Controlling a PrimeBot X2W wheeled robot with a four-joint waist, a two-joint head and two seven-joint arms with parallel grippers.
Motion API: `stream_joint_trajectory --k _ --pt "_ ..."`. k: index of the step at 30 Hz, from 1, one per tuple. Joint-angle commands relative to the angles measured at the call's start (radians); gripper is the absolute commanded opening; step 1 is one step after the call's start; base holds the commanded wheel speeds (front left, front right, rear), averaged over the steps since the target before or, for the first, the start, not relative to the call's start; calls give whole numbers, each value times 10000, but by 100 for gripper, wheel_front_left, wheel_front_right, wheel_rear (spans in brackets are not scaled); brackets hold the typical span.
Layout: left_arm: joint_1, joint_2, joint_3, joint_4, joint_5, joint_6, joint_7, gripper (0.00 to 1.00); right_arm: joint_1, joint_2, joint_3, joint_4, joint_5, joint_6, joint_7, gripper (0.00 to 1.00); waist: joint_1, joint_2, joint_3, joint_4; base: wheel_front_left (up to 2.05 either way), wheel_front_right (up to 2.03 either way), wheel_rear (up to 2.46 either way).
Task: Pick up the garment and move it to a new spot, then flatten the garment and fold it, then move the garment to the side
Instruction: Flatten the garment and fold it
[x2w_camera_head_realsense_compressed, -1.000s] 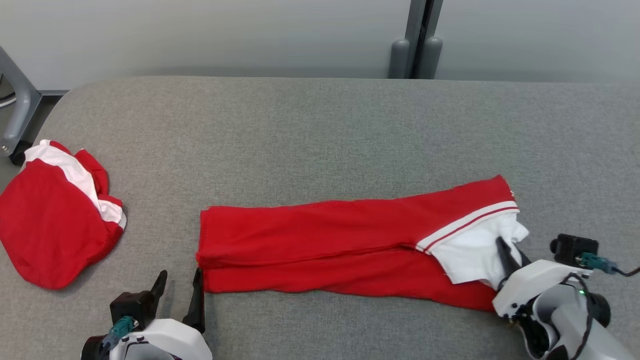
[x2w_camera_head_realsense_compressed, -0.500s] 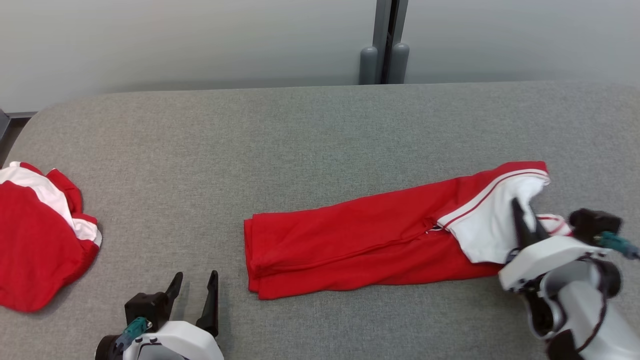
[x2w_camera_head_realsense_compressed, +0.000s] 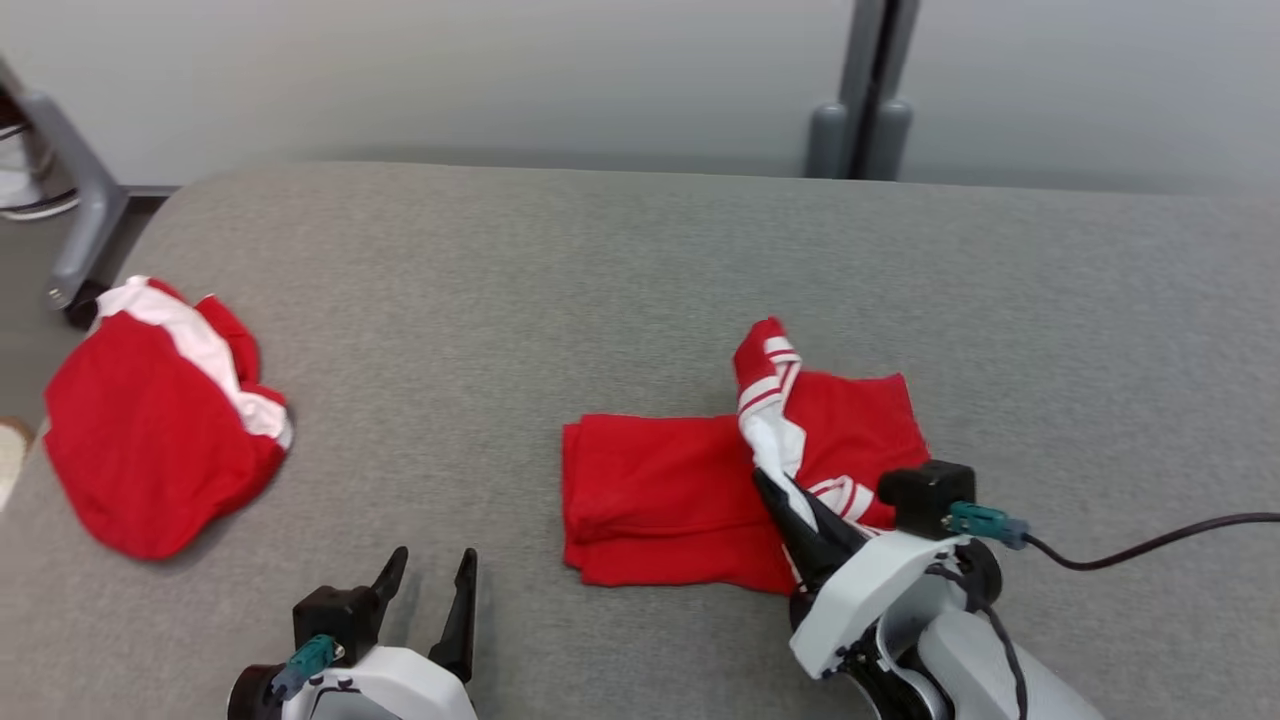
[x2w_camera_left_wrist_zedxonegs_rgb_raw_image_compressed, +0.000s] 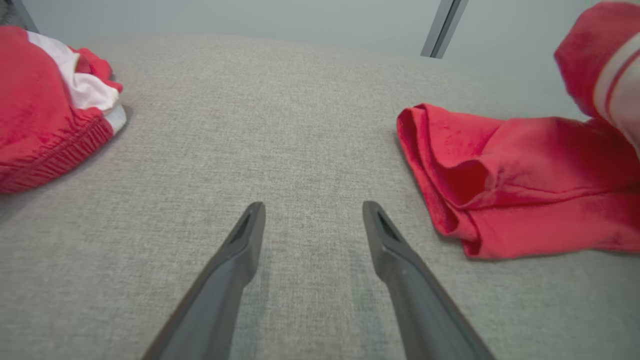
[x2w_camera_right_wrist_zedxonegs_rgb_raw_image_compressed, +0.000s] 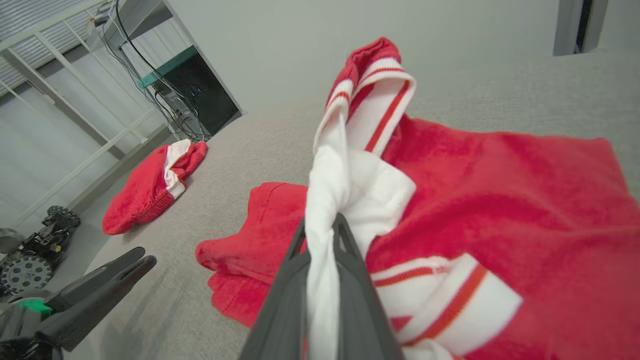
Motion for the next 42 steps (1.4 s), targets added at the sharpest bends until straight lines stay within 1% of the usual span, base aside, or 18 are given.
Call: stream_joint_trajectory --k 1,7,11,12,13,14,17,20,22,27,30,32,37,39,42 --pt "-68 43 -25 -6 -40 -2 -14 100 -122 -37 -13 -36 49 0 34 0 0 0 -44 394 0 0 0" --pt "-14 38 -422 -56 -166 55 -14 100 -555 100 799 510 439 0 -32 0 0 0 -79 1370 0 0 0" --pt "-38 40 -628 -85 -294 122 -14 100 -788 128 1157 1006 788 0 -162 0 0 0 -70 1817 0 0 0" --pt "-30 43 -640 -91 -334 139 -14 100 -840 129 1231 1067 909 0 -190 11 0 0 -65 1874 0 0 0" --pt "-13 41 -654 -92 -338 158 -14 100 -913 125 1309 1114 1031 0 -277 49 0 0 -65 1903 0 0 0" --pt "5 40 -662 -102 -347 173 -14 100 -984 123 1346 1111 1174 0 -383 100 0 0 -59 1916 0 0 0" --pt "39 36 -565 -147 -355 248 -14 100 -1200 102 1245 1091 1336 0 -682 100 0 0 -17 1804 0 0 0" --pt "-3 36 -455 -215 -329 289 -14 100 -1426 93 685 1206 872 0 -832 100 0 0 13 1518 0 0 0" --pt "-49 41 -367 -295 -260 294 -14 100 -1468 35 -226 930 296 0 -840 100 0 0 33 1262 0 0 0" --pt "-177 44 -113 -540 -121 333 -14 100 -668 -12 -2722 163 -1638 0 -833 100 0 0 72 613 0 0 0" --pt "-250 41 40 -684 -22 348 -14 100 -139 36 -3911 -320 -2672 0 -833 100 0 0 79 270 0 0 0" --pt "-248 44 164 -749 65 349 -14 100 242 61 -4559 -550 -3158 0 -836 100 0 0 67 75 0 0 0" --pt "-121 44 464 -857 267 360 -14 100 984 119 -5366 -882 -4132 0 -837 100 0 0 -23 -350 0 0 0" --pt "-48 44 565 -885 329 327 -14 100 1298 111 -5634 -924 -4236 0 -837 100 0 0 -84 -476 0 0 0" --pt "45 42 658 -891 375 309 -14 100 1536 127 -5710 -1010 -4361 0 -837 100 0 0 -177 -582 0 0 0"
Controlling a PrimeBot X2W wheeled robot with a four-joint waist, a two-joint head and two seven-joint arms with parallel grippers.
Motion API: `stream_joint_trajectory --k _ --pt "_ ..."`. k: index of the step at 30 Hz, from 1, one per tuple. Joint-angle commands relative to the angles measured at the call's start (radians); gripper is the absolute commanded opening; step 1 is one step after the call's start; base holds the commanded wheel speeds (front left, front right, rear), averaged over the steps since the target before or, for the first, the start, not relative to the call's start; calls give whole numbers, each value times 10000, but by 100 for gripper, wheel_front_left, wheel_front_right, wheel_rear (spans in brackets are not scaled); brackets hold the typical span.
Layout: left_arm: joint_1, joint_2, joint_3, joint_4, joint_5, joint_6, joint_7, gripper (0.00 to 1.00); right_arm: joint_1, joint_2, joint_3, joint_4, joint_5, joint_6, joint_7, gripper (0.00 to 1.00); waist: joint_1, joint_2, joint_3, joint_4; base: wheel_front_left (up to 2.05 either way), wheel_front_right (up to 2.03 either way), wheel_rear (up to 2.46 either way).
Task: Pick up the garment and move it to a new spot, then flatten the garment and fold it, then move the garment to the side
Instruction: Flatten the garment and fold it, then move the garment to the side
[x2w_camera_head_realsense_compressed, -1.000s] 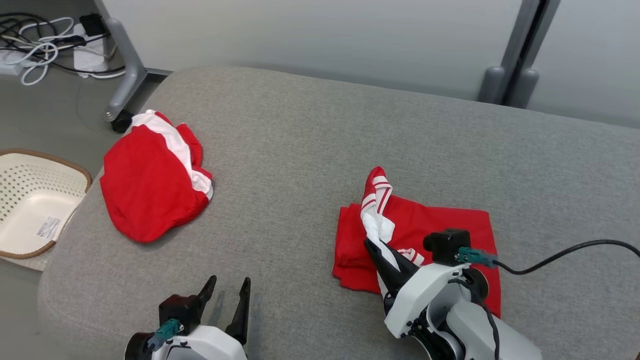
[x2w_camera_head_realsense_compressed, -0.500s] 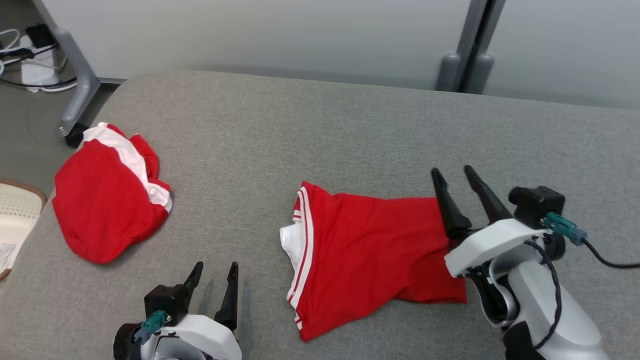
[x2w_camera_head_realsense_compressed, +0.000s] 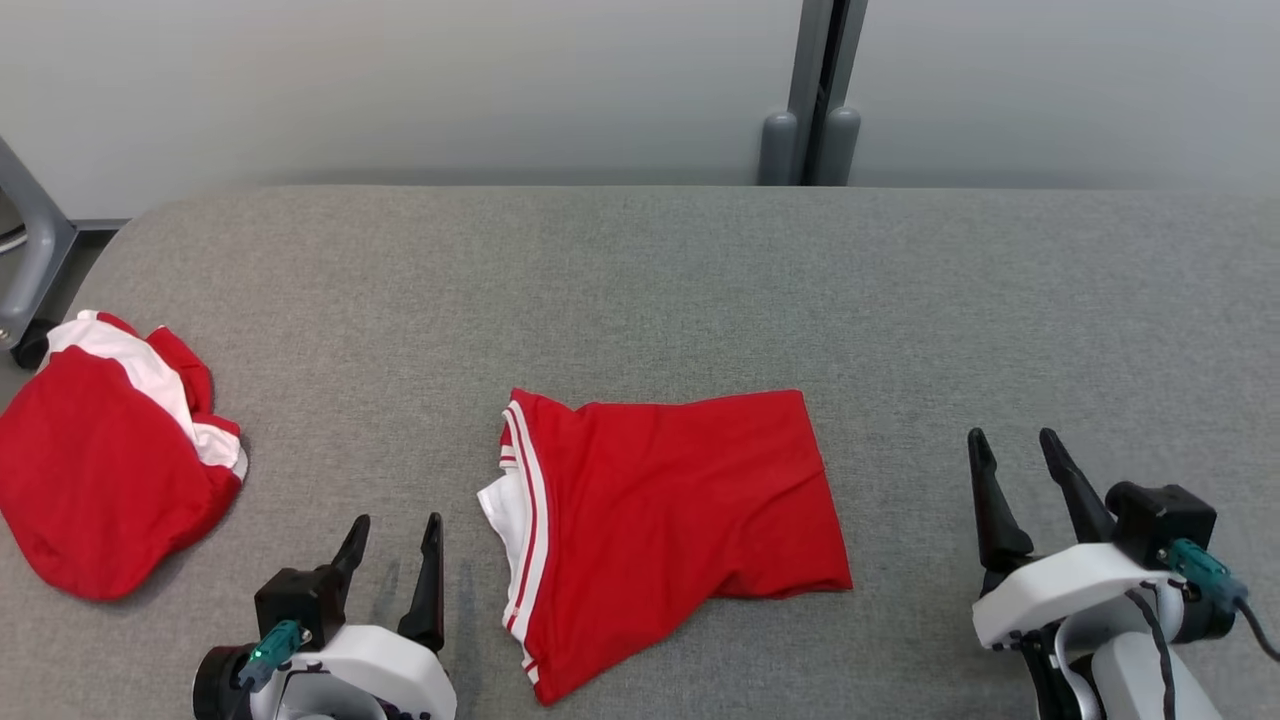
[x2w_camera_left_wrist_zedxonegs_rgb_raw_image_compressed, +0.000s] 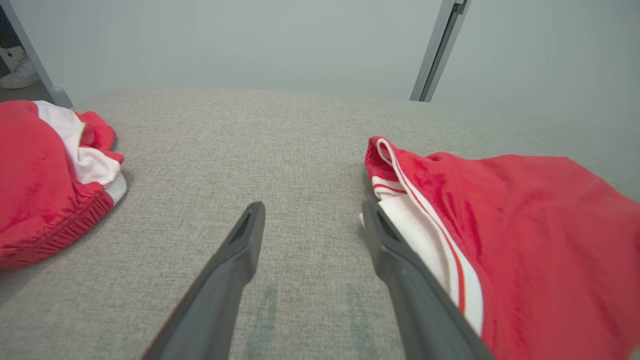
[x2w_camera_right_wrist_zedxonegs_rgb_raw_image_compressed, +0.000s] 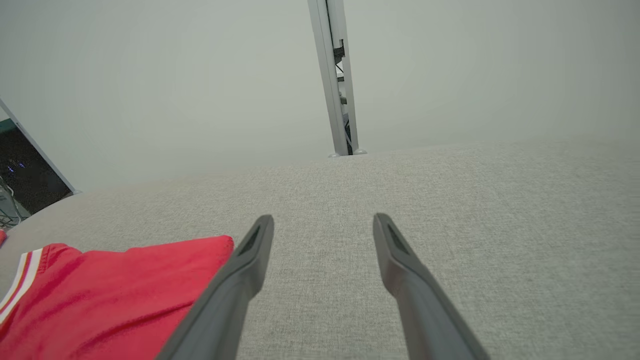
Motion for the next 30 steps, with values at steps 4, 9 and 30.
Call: stream_joint_trajectory --k 4,9,30 --pt "273 39 207 -76 155 -45 -14 100 435 -27 122 -22 88 0 -48 100 0 0 -280 -275 0 0 0" --pt "778 45 458 -107 324 -87 -14 100 864 -24 369 114 -127 0 -48 100 0 0 -792 -531 0 0 0" --pt "1575 42 667 -641 458 -95 -14 100 1445 -28 792 133 -148 0 -49 100 0 0 -1083 -507 0 0 0"
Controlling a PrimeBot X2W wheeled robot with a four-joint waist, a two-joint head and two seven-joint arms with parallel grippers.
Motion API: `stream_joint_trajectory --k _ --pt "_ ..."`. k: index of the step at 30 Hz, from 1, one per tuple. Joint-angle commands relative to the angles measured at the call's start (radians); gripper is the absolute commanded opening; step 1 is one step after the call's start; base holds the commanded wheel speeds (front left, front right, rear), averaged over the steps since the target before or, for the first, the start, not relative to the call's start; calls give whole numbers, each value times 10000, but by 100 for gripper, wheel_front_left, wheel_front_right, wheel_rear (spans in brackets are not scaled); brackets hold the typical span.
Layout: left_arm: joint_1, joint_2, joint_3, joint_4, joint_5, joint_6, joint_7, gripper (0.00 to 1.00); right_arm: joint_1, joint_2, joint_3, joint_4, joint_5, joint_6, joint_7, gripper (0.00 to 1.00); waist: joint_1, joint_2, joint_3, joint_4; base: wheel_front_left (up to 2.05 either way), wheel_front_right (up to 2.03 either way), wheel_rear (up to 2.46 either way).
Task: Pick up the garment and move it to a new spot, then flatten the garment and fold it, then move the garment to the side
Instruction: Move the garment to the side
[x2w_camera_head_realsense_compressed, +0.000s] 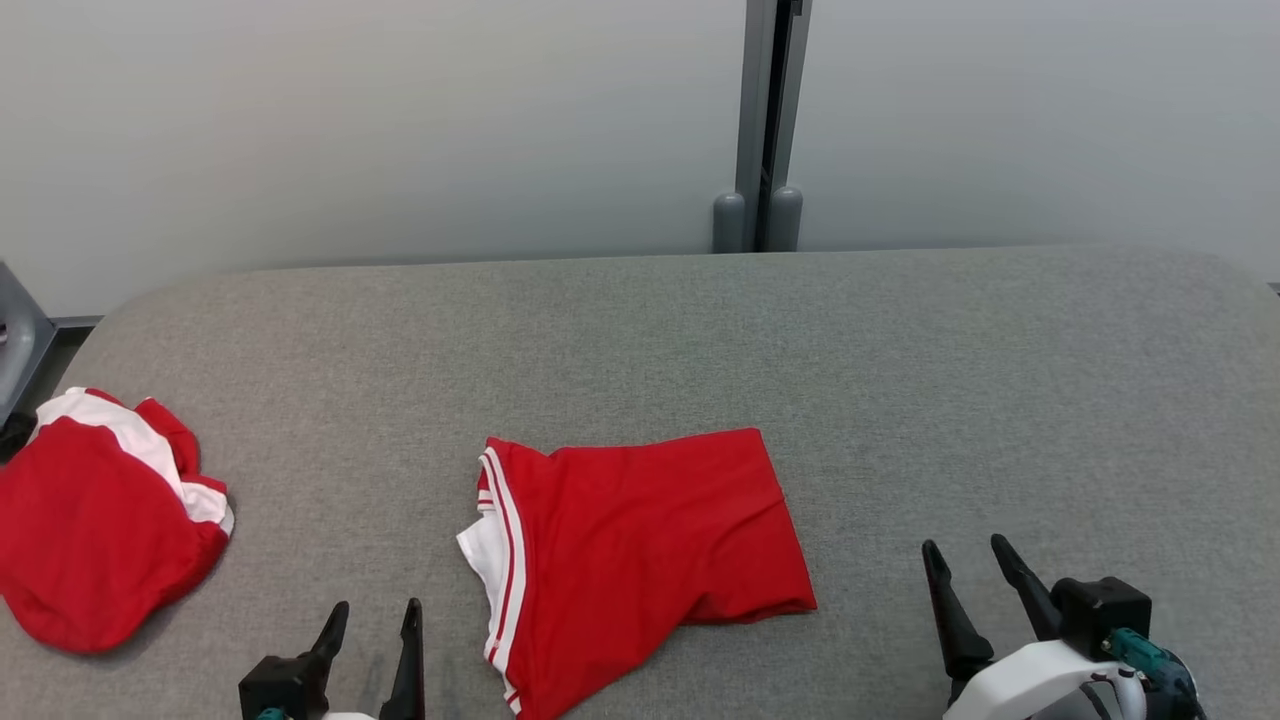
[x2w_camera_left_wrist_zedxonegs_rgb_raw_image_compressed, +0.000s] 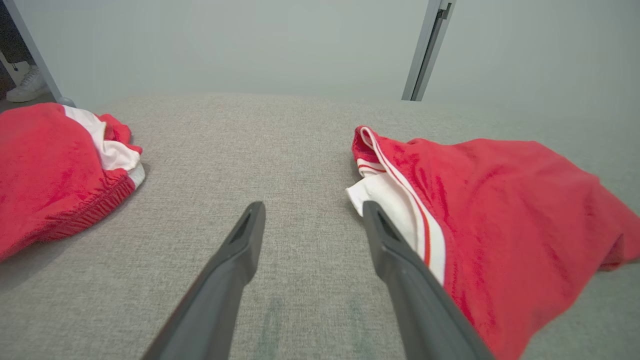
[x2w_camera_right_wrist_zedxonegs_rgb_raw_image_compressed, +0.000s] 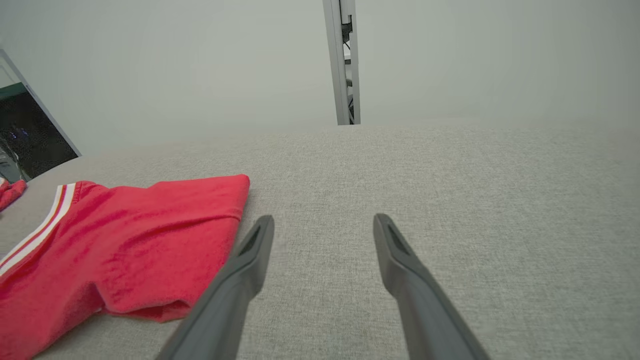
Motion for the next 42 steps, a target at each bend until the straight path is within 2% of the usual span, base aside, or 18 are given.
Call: stream_joint_trajectory --k 1,8,13,19,25,26,27,28,29,34,42 --pt "-52 46 -43 -28 -63 -27 -14 100 -67 -53 139 64 125 0 -49 100 0 -1 122 142 0 0 0" --pt "-382 46 -488 -23 -111 -113 -14 100 -1042 -64 1133 592 642 0 -49 100 0 -1 723 917 0 0 0" --pt "-612 40 -701 -67 -181 -94 -14 100 -1762 -65 1299 1281 654 0 -49 100 0 -1 1035 1431 0 0 0" --pt "-835 44 -872 -104 -236 -91 -14 100 -2646 -62 1241 2619 854 0 -47 100 0 -1 1342 2057 0 0 0" --pt "-956 46 -891 -148 -358 -97 -14 100 -3325 -59 1406 4463 1336 0 -38 100 0 -1 1557 2338 0 0 0" --pt "-969 44 -883 -162 -343 -100 -14 100 -3387 -59 1546 4702 1466 0 17 86 0 -1 1572 2351 0 0 0" --pt "-982 41 -874 -179 -321 -102 -14 100 -3437 -50 1705 4868 1667 0 58 43 0 -1 1590 2358 0 0 0" --pt "-997 41 -863 -182 -293 -108 -14 100 -3486 -47 1822 5000 1848 0 56 8 0 -1 1599 2349 0 0 0" --pt "-1020 41 -857 -190 -274 -109 -14 100 -3556 -47 1976 5125 1917 0 54 0 0 -1 1597 2311 0 0 0" --pt "-955 32 -598 -284 -306 -75 -14 100 -3969 -111 1341 4881 1815 -9 -16 0 0 -1 1475 1695 0 0 0" --pt "-833 38 -482 -358 -92 -245 -14 100 -3497 -81 499 3921 1046 -3 -24 0 0 -1 1240 -505 0 0 0"
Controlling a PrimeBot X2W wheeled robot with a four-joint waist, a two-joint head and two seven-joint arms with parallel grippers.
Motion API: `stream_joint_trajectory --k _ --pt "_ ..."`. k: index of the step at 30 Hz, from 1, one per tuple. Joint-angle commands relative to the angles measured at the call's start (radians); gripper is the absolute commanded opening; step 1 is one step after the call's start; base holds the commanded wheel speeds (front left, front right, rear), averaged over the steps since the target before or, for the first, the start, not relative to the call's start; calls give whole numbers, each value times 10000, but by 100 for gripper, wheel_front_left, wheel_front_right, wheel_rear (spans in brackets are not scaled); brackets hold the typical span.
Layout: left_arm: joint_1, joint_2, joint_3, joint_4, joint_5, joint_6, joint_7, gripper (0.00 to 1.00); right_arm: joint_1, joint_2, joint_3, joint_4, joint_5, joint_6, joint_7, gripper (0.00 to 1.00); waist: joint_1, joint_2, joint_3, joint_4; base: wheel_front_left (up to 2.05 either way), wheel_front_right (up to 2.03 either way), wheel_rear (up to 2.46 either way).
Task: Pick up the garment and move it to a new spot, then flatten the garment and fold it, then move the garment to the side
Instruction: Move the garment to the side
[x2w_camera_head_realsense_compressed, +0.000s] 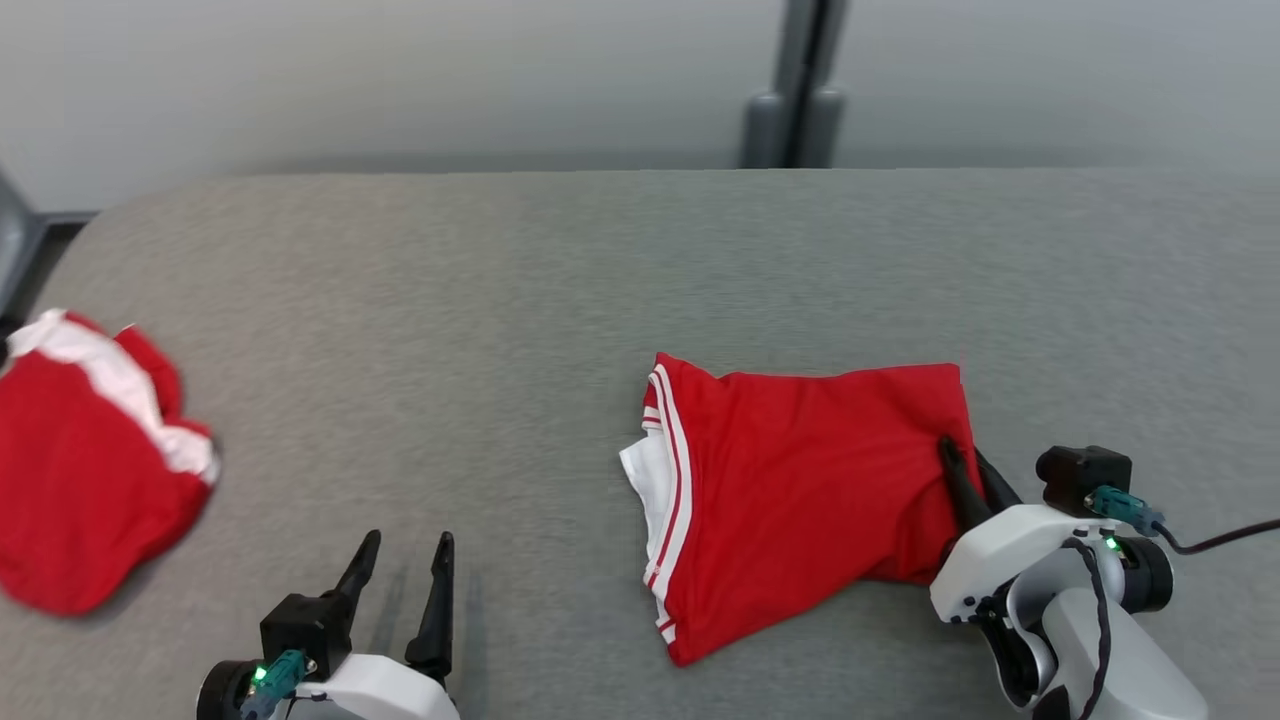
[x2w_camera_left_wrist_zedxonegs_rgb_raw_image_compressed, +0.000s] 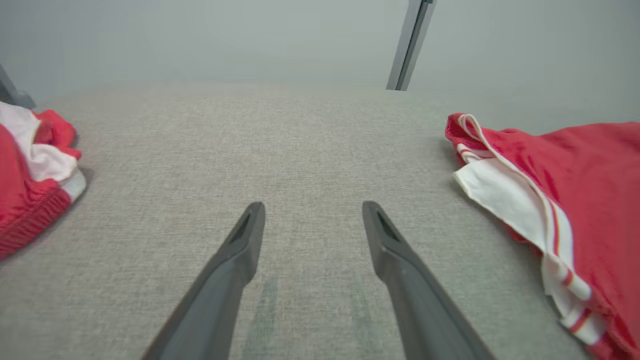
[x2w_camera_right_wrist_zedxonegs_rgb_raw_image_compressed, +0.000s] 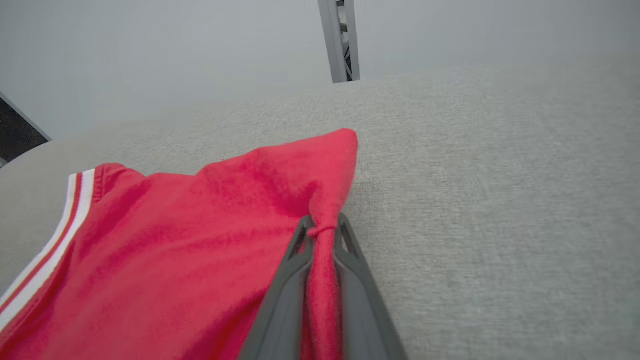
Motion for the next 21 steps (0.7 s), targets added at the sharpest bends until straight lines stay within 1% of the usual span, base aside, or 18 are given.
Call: stream_joint_trajectory --k 1,4,8,12,14,15,18,21 --pt "-97 32 -32 -48 84 -68 -14 100 180 -99 -107 -178 -183 -5 3 0 0 0 -132 -1340 0 0 0" --pt "-268 32 -125 -78 115 -117 -14 100 333 -94 -188 -458 -360 -5 2 0 0 0 -85 -2306 0 0 0" --pt "-434 33 -261 -109 177 -151 -14 100 538 -89 -81 -757 -199 -5 1 0 0 0 32 -3545 0 0 0" --pt "-605 33 -400 -159 164 -227 -14 100 638 -96 39 -1064 40 -5 1 0 0 0 149 -4544 0 0 0" --pt "-719 36 -496 -256 200 -263 -14 100 693 -83 84 -1200 131 -5 1 0 0 0 236 -4936 0 0 0" --pt "-719 36 -496 -256 200 -263 -14 100 693 -83 84 -1200 131 -5 1 0 0 0 236 -4936 0 0 0" --pt "-791 38 -693 -331 234 -327 -14 100 777 -75 126 -1382 117 -5 2 0 0 0 338 -5337 0 0 0" --pt "-905 44 -863 -412 242 -373 -14 100 787 -77 213 -1565 54 -5 1 0 0 0 468 -5567 0 0 0"
